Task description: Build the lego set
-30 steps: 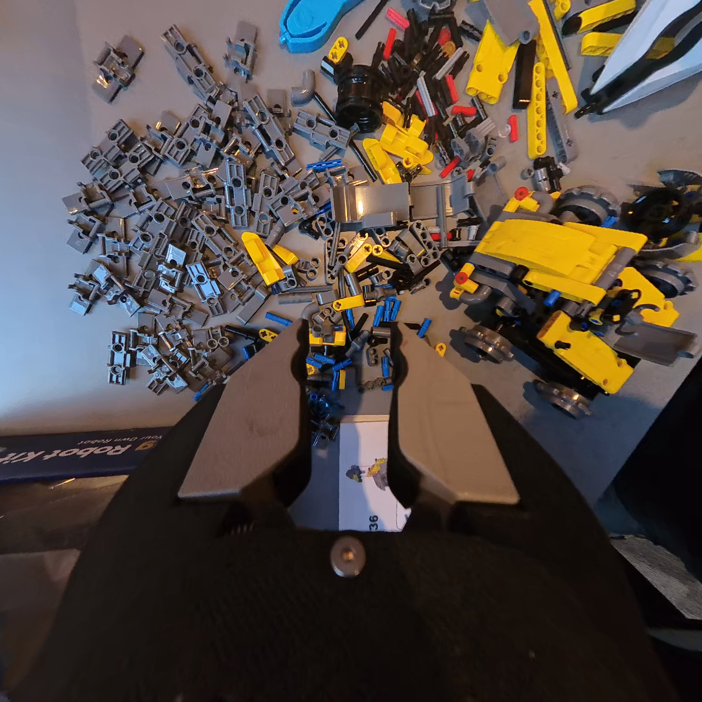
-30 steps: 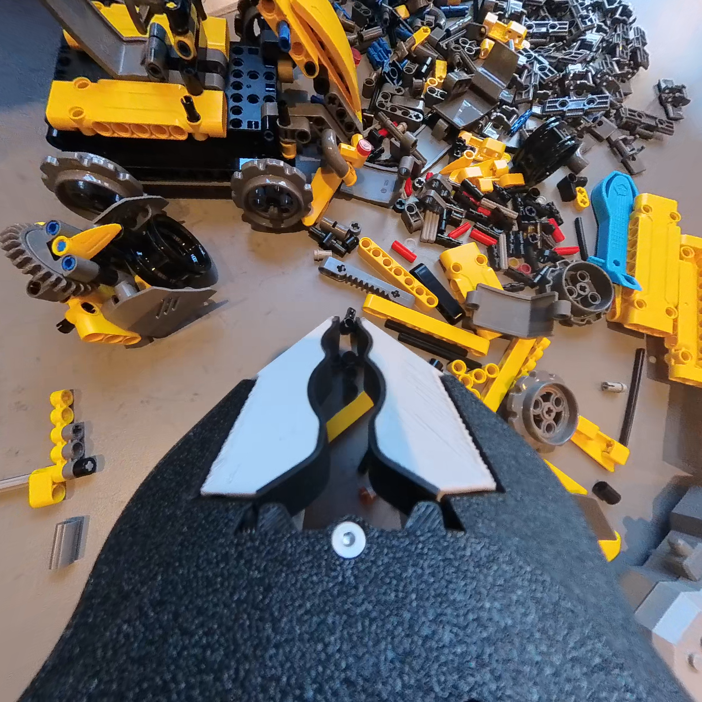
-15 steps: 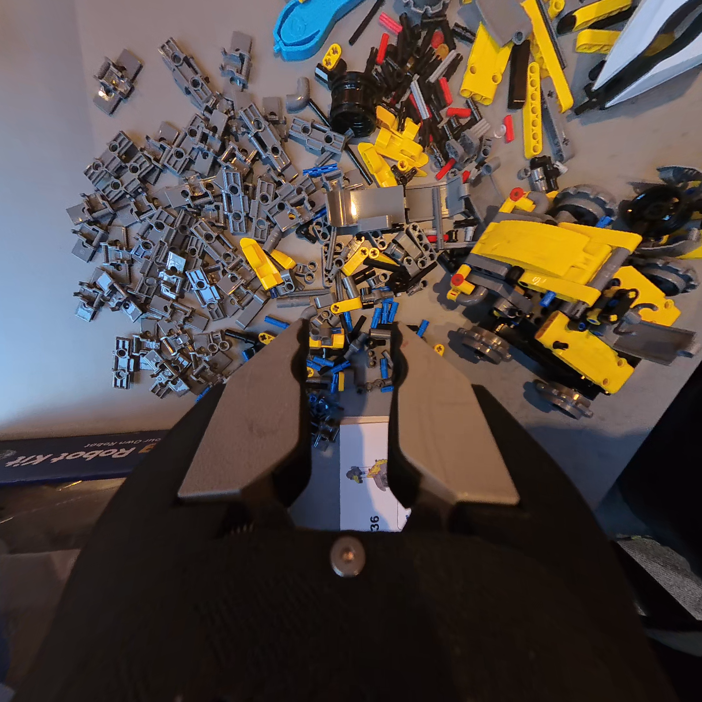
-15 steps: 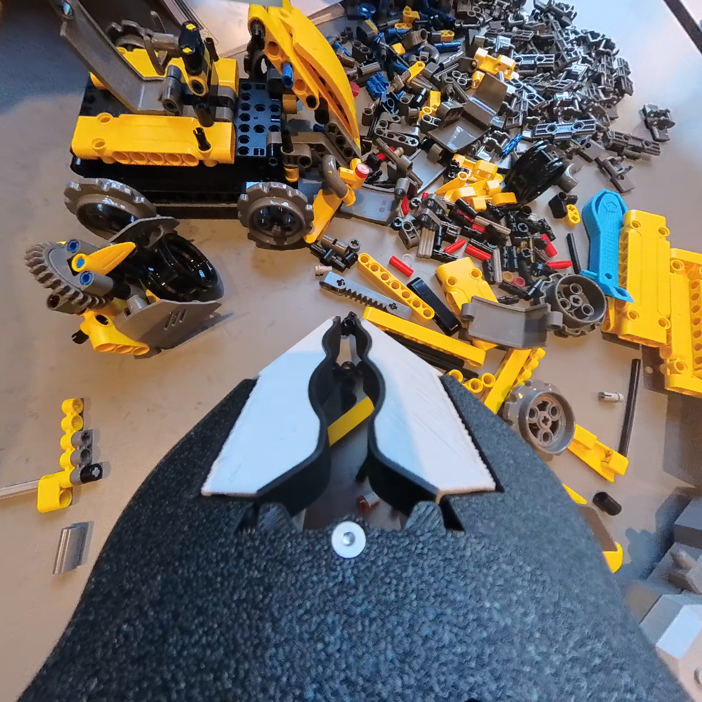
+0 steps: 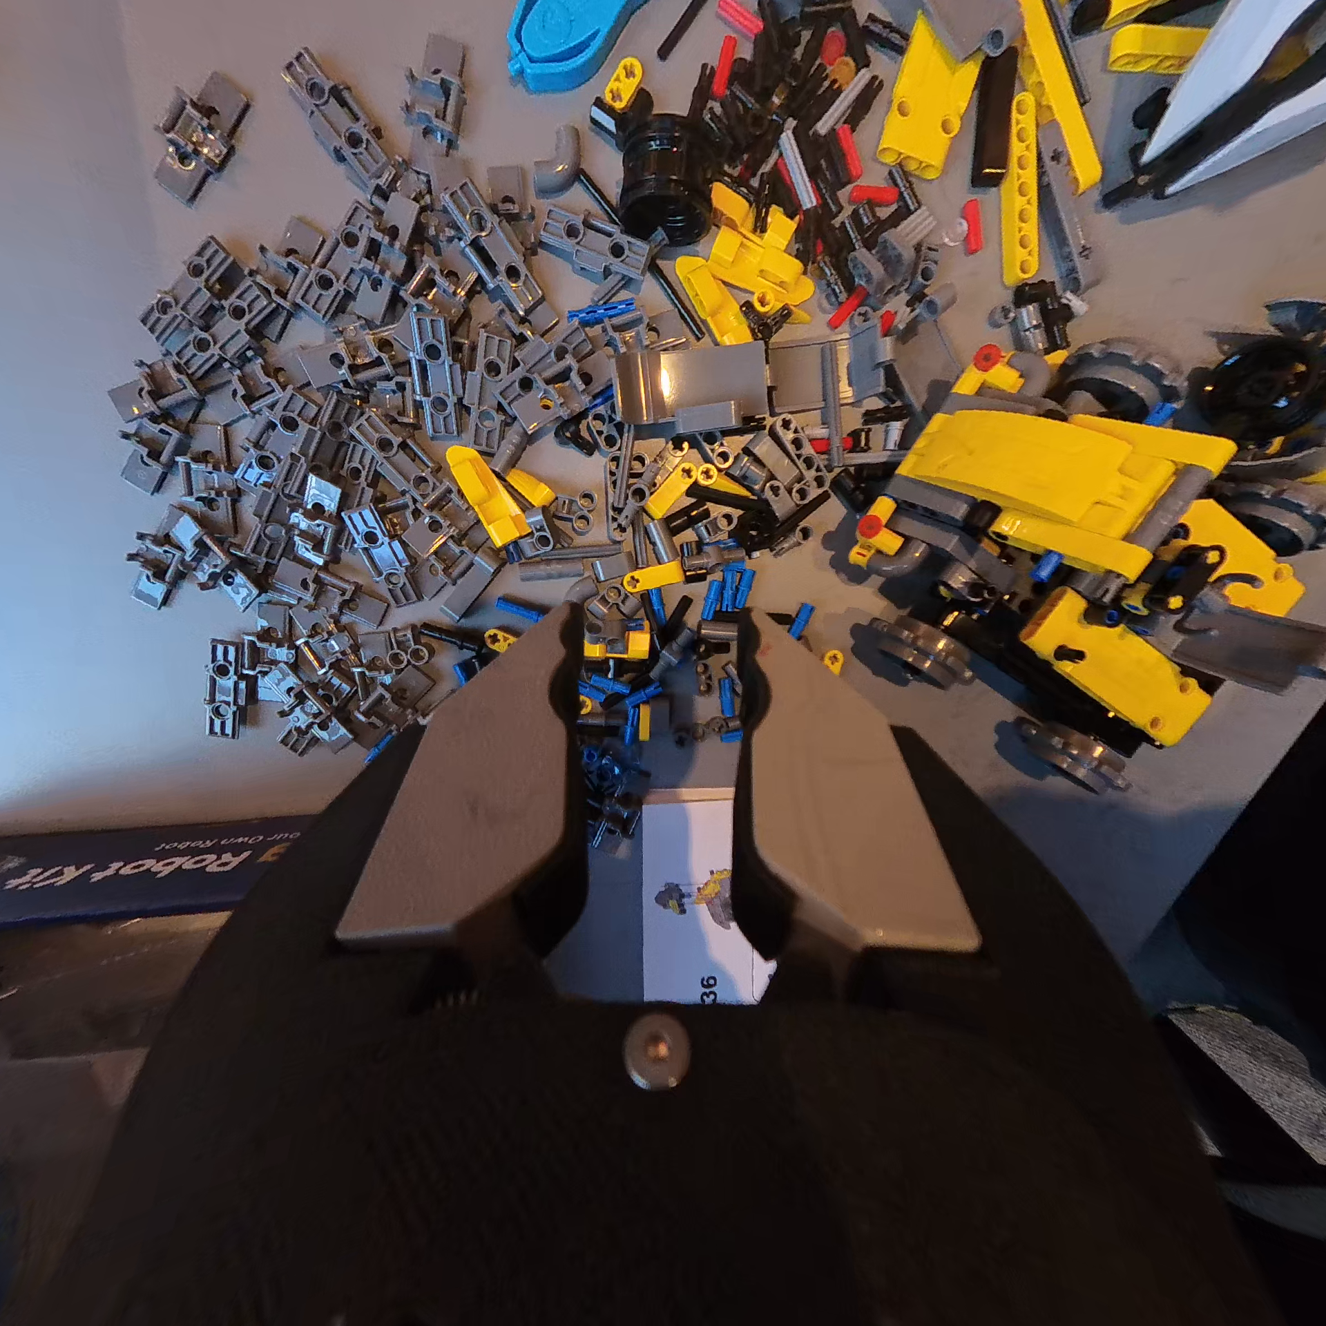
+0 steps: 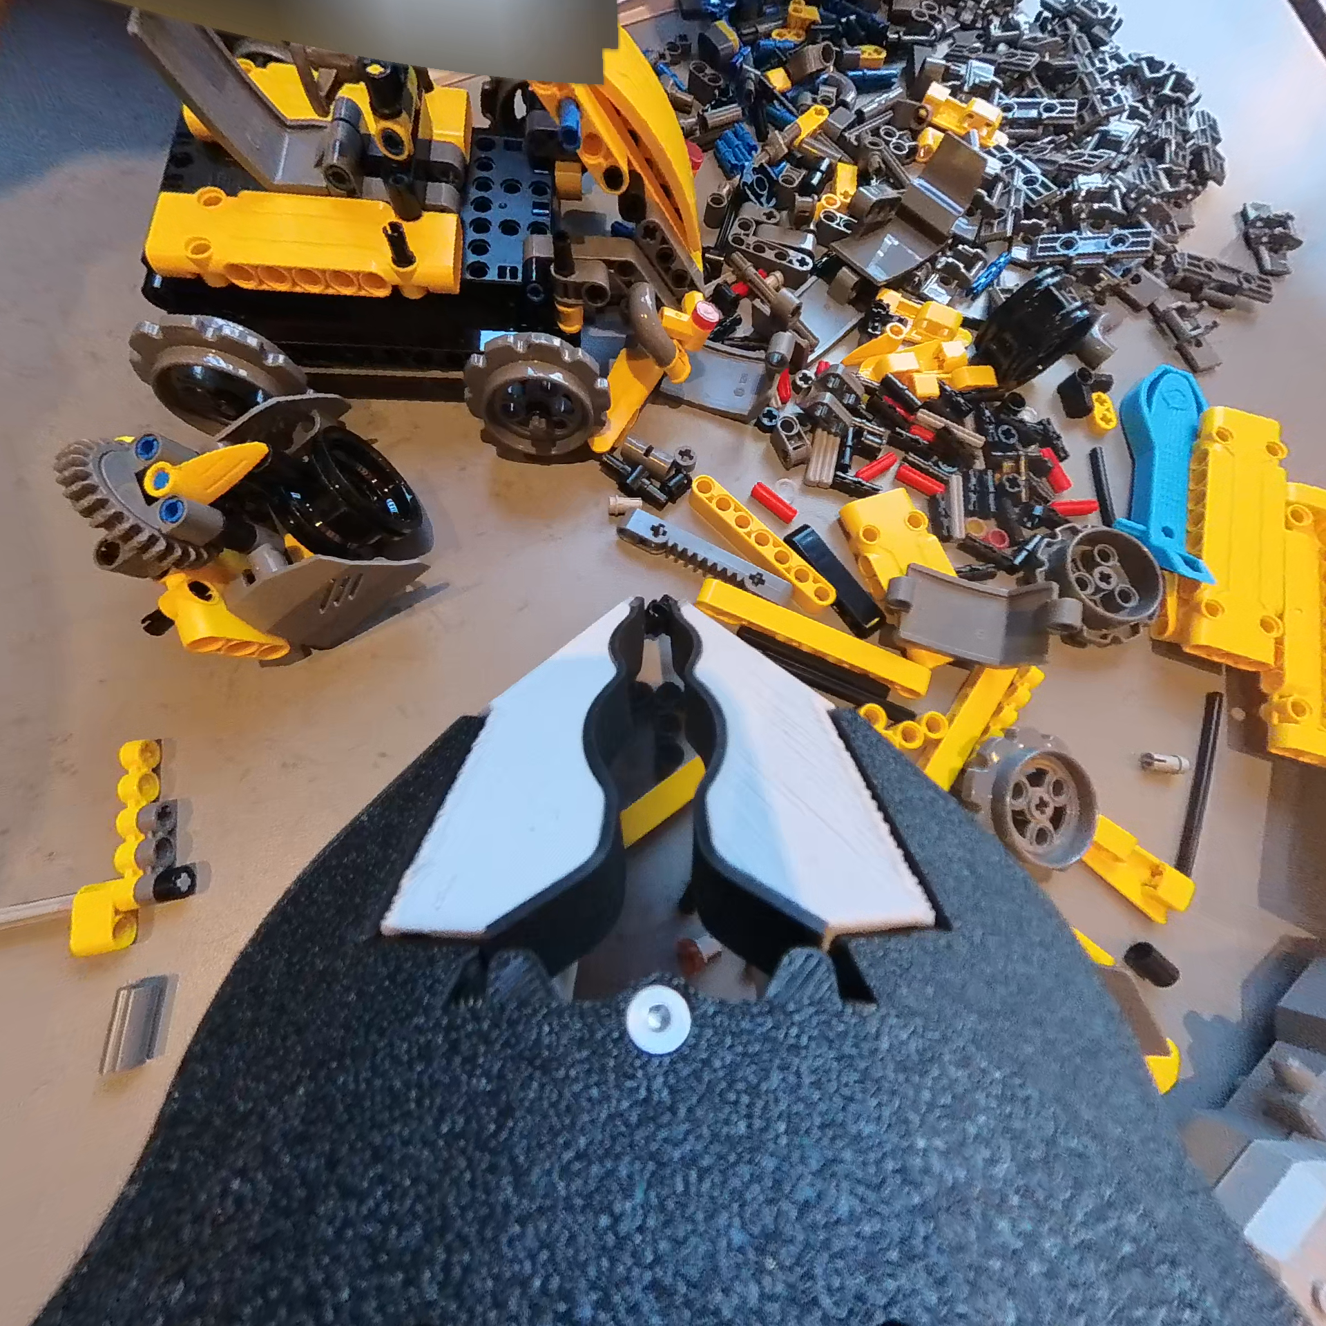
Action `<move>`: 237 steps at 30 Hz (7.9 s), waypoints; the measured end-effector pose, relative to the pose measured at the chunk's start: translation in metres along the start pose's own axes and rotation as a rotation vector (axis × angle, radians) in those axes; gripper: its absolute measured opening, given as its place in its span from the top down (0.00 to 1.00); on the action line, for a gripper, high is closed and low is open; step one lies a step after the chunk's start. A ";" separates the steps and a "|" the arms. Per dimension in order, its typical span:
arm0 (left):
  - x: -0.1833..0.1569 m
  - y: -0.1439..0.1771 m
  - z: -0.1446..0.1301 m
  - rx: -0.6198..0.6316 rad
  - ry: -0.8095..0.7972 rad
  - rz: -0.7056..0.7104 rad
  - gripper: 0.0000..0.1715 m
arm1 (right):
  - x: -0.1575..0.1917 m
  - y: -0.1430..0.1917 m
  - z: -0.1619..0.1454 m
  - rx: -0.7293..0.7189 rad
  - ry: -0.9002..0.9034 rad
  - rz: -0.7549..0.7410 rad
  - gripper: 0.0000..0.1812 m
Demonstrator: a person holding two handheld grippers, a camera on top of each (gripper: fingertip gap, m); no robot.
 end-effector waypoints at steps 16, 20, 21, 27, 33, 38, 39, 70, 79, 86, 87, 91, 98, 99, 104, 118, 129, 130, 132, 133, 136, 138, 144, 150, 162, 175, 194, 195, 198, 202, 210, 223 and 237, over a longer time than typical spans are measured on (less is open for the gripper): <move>0.000 0.003 0.000 -0.012 0.000 0.005 0.76 | -0.004 0.004 0.002 -0.049 -0.018 -0.011 0.97; 0.003 0.003 -0.002 -0.023 0.020 0.005 0.76 | -0.005 0.012 0.004 -0.112 -0.019 -0.018 0.96; 0.004 0.004 -0.001 -0.033 0.025 0.012 0.76 | -0.006 0.014 0.006 -0.133 -0.024 -0.022 0.96; 0.008 0.015 0.005 -0.122 0.049 0.035 0.77 | -0.032 0.036 0.010 -0.265 -0.174 -0.169 0.97; 0.010 0.013 0.003 -0.113 0.061 0.034 0.76 | -0.054 0.056 0.002 -0.347 -0.295 -0.305 0.98; 0.008 0.008 0.004 -0.090 0.051 0.030 0.76 | -0.059 0.057 -0.001 -0.345 -0.328 -0.341 0.99; 0.008 0.007 0.004 -0.086 0.051 0.027 0.76 | -0.059 0.056 -0.002 -0.343 -0.340 -0.335 0.99; 0.010 0.010 0.001 -0.082 0.062 0.029 0.75 | -0.008 0.009 -0.008 -0.014 -0.118 0.056 0.98; 0.009 0.009 0.002 -0.077 0.054 0.030 0.75 | -0.011 0.010 -0.007 -0.030 -0.129 0.065 0.98; 0.010 0.009 0.001 -0.075 0.057 0.035 0.75 | -0.012 0.011 -0.006 -0.051 -0.133 0.067 0.98; 0.009 0.009 0.002 -0.074 0.056 0.036 0.75 | -0.011 0.011 -0.006 -0.051 -0.131 0.067 0.98; 0.008 0.007 0.002 -0.066 0.051 0.034 0.75 | -0.011 0.010 -0.006 -0.045 -0.124 0.065 0.98; 0.011 0.006 0.001 -0.067 0.062 0.021 0.75 | -0.012 0.008 -0.003 -0.052 -0.126 0.062 0.98; 0.011 0.007 0.001 -0.071 0.061 0.021 0.75 | -0.014 0.007 -0.003 -0.053 -0.143 0.050 0.98; 0.009 0.010 0.002 -0.086 0.057 0.028 0.75 | -0.033 0.007 -0.005 -0.077 -0.386 0.075 0.98; 0.010 0.002 0.001 -0.049 0.059 0.028 0.75 | -0.037 0.010 -0.007 -0.138 -0.574 0.220 0.98; 0.010 0.003 0.001 -0.052 0.056 0.029 0.75 | -0.030 0.011 -0.002 -0.168 -0.508 0.278 0.98; 0.009 0.003 0.001 -0.050 0.055 0.029 0.75 | -0.026 0.013 0.002 -0.191 -0.446 0.274 0.98; 0.009 0.002 0.002 -0.046 0.053 0.028 0.75 | -0.015 0.017 0.012 -0.242 -0.248 0.219 0.98; 0.009 0.001 0.002 -0.045 0.052 0.026 0.75 | -0.008 0.019 0.017 -0.273 -0.131 0.169 0.98; 0.006 0.001 0.004 -0.056 0.036 0.007 0.75 | 0.003 0.023 0.027 -0.343 0.101 -0.007 0.98; 0.000 -0.001 0.008 -0.062 0.006 -0.018 0.76 | 0.004 0.026 0.030 -0.360 0.139 -0.050 0.98; -0.007 -0.011 0.011 -0.020 -0.033 -0.016 0.76 | 0.009 0.034 0.034 -0.395 0.247 -0.128 0.98; -0.046 -0.011 0.045 -0.204 -0.186 -0.184 0.83 | 0.007 0.039 0.042 -0.492 0.199 -0.139 0.98; -0.100 -0.013 0.078 -0.385 -0.336 -0.259 0.85 | -0.008 0.043 0.050 -0.677 -0.168 0.110 0.99; -0.051 0.012 0.059 -0.401 -0.130 -0.235 0.83 | -0.034 0.041 0.030 -0.544 -0.543 0.269 0.98; 0.001 0.068 0.022 -0.493 0.048 -0.033 0.82 | -0.011 0.007 0.001 -0.057 -0.304 0.204 0.98; 0.001 0.067 0.022 -0.486 0.046 -0.030 0.82 | -0.009 0.006 0.001 -0.047 -0.290 0.206 0.98; -0.001 0.066 0.024 -0.487 0.043 -0.036 0.82 | -0.005 0.003 -0.003 0.004 -0.254 0.194 0.98; 0.000 0.064 0.023 -0.472 0.045 -0.024 0.82 | -0.004 0.002 -0.003 0.020 -0.236 0.194 0.98; 0.004 0.057 0.018 -0.413 0.065 -0.023 0.81 | -0.010 0.010 0.001 -0.076 -0.259 0.189 0.92; 0.005 0.022 0.011 -0.221 0.046 -0.053 0.80 | -0.017 0.015 0.009 -0.203 -0.277 0.178 0.88; 0.002 -0.057 -0.018 0.252 -0.034 -0.102 0.84 | -0.033 0.025 0.010 -0.297 -0.317 0.065 0.91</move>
Point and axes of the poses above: each gripper's, where its closed fingertips meet, y back along the fingers, z out of its top, x = y × z across the jaws, the point moved 8 cm from there along y, back along the fingers, and after that the axes turned 3 degrees about -y, right-handed, at the moved point
